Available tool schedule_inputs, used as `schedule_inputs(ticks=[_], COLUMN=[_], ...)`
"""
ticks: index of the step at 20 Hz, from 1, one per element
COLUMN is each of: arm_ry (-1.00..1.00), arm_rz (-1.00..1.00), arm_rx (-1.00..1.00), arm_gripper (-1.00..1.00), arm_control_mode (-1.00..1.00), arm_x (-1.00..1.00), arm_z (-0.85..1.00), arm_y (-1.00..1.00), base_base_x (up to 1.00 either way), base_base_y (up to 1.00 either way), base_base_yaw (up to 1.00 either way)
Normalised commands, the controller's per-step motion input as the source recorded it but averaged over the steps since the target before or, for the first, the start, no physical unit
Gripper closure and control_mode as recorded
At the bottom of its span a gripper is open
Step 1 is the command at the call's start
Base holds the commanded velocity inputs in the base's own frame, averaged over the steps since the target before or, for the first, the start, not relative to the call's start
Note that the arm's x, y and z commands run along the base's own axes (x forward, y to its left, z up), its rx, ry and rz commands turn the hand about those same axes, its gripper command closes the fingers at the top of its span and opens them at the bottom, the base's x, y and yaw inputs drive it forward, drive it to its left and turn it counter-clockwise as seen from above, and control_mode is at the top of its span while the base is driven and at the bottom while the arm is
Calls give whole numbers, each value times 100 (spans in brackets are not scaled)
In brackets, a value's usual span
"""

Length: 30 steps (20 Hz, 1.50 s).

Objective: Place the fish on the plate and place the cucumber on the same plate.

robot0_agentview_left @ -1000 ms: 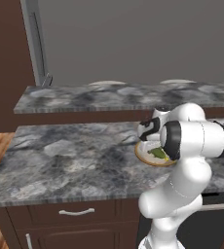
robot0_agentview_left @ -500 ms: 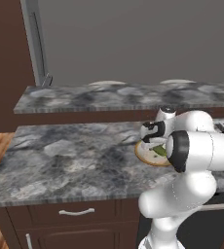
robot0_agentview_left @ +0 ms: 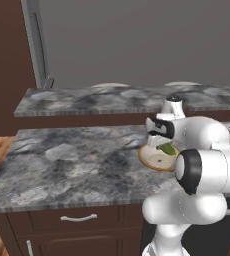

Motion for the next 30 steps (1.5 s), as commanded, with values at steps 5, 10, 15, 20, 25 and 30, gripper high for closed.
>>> schedule_inputs(ticks=[5, 10, 15, 20, 25, 30], arm_ry=[26, 15, -1, 0, 0, 0], arm_rz=[0, 0, 1, 0, 0, 0], arm_rx=[0, -1, 0, 0, 0, 0], arm_gripper=[100, 100, 100, 100, 100, 100], arm_control_mode=[-100, -100, 100, 100, 100, 100], arm_x=[-22, -14, -8, 0, 0, 0], arm_z=[47, 28, 0, 0, 0, 0], arm_y=[-5, -8, 0, 0, 0, 0], base_base_x=[0, 0, -22, -64, -14, 6], base_base_y=[0, 0, 0, -11, -57, -76], base_base_yaw=[0, 0, 0, -3, -21, -4])
